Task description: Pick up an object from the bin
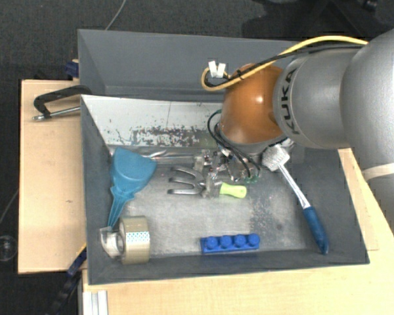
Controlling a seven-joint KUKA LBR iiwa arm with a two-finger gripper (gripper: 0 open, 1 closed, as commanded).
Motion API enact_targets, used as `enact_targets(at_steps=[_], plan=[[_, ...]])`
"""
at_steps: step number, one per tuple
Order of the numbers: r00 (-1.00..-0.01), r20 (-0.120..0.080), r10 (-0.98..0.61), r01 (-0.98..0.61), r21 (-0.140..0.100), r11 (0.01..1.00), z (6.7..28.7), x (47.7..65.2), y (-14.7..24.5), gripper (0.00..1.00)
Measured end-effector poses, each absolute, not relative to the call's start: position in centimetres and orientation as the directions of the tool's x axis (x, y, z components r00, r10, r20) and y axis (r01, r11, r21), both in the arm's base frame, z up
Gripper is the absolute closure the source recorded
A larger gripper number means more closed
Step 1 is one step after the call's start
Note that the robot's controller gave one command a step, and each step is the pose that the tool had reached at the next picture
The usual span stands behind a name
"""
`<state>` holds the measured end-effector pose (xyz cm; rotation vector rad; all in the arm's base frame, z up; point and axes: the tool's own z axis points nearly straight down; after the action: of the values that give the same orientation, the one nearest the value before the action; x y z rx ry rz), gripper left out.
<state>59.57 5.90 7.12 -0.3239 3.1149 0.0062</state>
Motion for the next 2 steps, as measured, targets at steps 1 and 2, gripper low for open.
enact_targets(at_steps=[1,2], plan=[[-0.979,-0.011,-0.206,-0.206,0.003,0.979,7.32,59.57,5.92,1.00],[-0.979,-0.008,-0.206,-0.206,0.004,0.979,8.19,59.46,5.93,1.00]])
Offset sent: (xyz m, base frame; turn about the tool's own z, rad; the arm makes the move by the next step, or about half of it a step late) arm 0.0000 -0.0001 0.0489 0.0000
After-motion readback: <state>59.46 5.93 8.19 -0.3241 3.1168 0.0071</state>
